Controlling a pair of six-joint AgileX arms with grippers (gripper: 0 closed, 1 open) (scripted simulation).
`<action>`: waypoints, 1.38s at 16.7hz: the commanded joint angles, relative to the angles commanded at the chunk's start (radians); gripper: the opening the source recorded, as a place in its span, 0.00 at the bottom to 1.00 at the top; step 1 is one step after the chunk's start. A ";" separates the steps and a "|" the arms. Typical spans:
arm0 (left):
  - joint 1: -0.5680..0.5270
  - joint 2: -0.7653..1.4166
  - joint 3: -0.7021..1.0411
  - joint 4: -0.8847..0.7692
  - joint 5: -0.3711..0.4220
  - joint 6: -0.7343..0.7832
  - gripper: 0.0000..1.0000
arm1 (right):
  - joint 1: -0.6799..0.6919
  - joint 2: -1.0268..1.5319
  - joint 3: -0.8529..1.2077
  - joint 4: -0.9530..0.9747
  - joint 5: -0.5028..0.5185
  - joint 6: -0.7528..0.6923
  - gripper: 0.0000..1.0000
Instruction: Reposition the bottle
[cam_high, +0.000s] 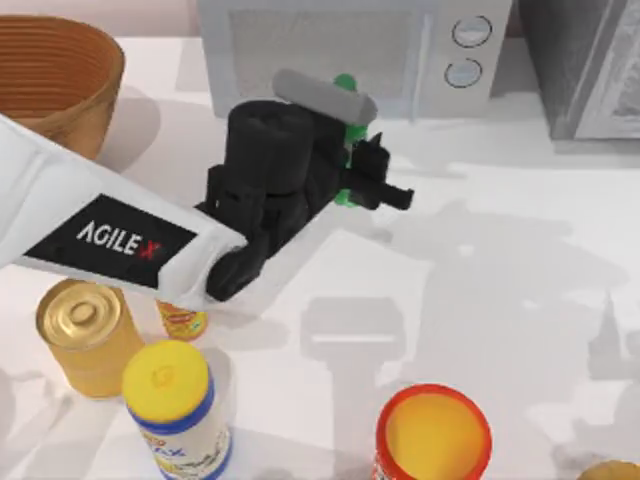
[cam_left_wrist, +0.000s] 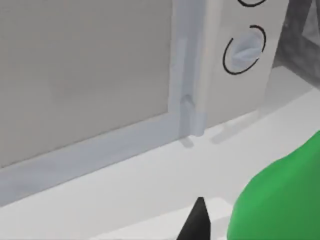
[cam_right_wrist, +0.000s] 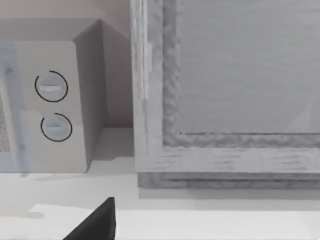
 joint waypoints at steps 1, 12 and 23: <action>0.028 -0.056 -0.064 0.014 -0.031 -0.013 0.00 | 0.000 0.000 0.000 0.000 0.000 0.000 1.00; 0.197 -0.442 -0.520 -0.030 -0.306 -0.088 0.00 | 0.000 0.000 0.000 0.000 0.000 0.000 1.00; 0.247 -0.252 -0.421 0.106 -0.279 -0.051 0.00 | 0.000 0.000 0.000 0.000 0.000 0.000 1.00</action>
